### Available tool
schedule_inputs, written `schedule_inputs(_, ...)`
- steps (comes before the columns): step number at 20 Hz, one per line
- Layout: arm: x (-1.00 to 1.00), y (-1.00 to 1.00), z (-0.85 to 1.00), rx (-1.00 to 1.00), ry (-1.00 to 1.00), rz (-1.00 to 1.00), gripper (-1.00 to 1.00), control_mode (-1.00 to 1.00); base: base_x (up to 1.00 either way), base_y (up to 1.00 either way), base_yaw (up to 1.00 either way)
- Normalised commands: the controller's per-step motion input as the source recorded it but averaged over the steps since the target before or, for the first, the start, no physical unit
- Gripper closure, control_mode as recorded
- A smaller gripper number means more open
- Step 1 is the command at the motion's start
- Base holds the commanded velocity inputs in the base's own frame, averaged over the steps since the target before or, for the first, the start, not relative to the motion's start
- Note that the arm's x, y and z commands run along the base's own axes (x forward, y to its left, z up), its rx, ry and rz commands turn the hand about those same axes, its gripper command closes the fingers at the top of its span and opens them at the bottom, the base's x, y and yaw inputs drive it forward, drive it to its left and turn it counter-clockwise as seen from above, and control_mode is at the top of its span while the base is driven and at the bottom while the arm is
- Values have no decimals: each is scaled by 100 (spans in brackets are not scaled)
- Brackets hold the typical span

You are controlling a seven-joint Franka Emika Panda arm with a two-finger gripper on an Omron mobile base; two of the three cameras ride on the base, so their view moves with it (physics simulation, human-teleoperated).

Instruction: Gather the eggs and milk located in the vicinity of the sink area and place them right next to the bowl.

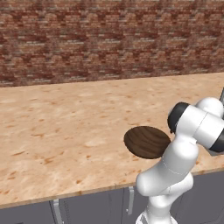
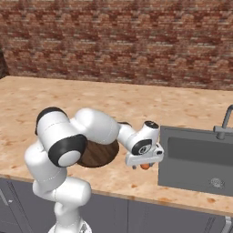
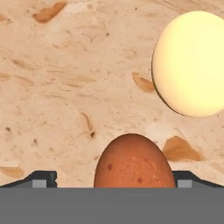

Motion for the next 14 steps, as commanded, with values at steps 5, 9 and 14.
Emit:
schedule_inputs(5, 0, 0, 0, 0, 0, 0, -100, -100, 0, 0, 0)
schedule_inputs(9, 0, 0, 0, 0, -1, 0, 100, -100, 0, 0, 0)
schedule_inputs(14, 0, 0, 0, 0, 0, 0, 100, -100, 0, 0, 0)
